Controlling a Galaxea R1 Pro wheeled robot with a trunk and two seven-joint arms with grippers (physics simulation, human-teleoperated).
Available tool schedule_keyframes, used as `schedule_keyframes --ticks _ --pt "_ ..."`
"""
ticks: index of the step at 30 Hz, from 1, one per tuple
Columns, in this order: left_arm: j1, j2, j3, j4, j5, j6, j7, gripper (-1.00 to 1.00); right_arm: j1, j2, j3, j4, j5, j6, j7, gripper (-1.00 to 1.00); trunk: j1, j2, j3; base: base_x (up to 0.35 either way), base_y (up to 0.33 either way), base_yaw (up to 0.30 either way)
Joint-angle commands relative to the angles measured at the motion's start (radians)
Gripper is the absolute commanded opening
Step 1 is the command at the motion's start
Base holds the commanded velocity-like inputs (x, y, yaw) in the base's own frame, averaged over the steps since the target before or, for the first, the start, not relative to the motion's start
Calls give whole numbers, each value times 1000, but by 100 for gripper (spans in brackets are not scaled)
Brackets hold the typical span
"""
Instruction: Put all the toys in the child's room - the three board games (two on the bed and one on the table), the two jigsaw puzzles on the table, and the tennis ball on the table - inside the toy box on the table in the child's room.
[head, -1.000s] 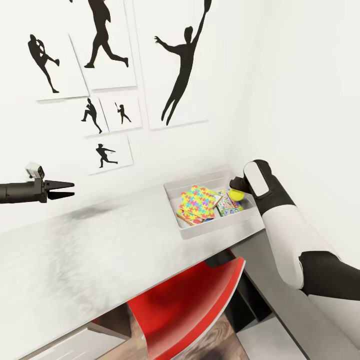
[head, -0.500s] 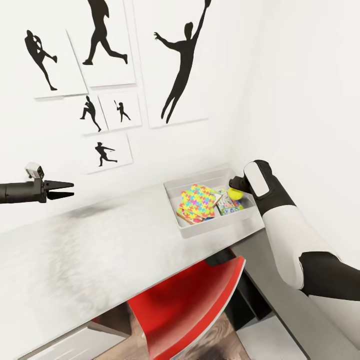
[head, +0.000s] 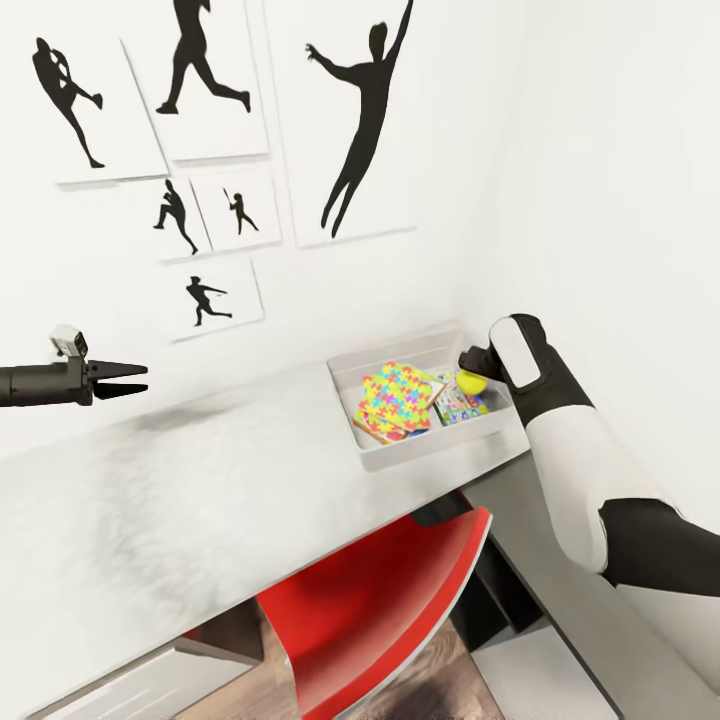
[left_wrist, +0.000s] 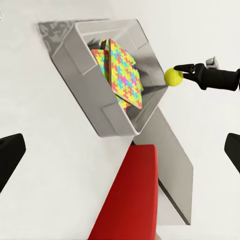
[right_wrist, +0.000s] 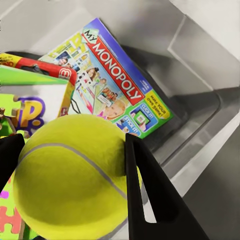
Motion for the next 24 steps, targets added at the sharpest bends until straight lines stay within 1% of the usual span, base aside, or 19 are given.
schedule_keyframes --ticks 1,13,18,22,24 --pt "-1 0 -1 0 0 11 -4 100 -6 0 1 -1 -10 1 -11 -100 1 -2 -3 0 0 0" --pt "-3 2 -1 0 1 11 -4 100 -34 -1 3 -13 -9 8 -16 -100 1 -2 -23 0 0 0" --pt "-20 6 -2 0 2 11 -4 100 -38 0 2 -17 -8 9 -17 -100 1 -2 -31 0 0 0" --pt "-48 11 -2 0 18 11 -4 100 -39 0 4 -17 -8 9 -17 -100 1 -2 -37 0 0 0" --pt "-52 12 -2 0 28 11 -4 100 -39 0 4 -17 -9 9 -17 -100 1 -2 -41 0 0 0"
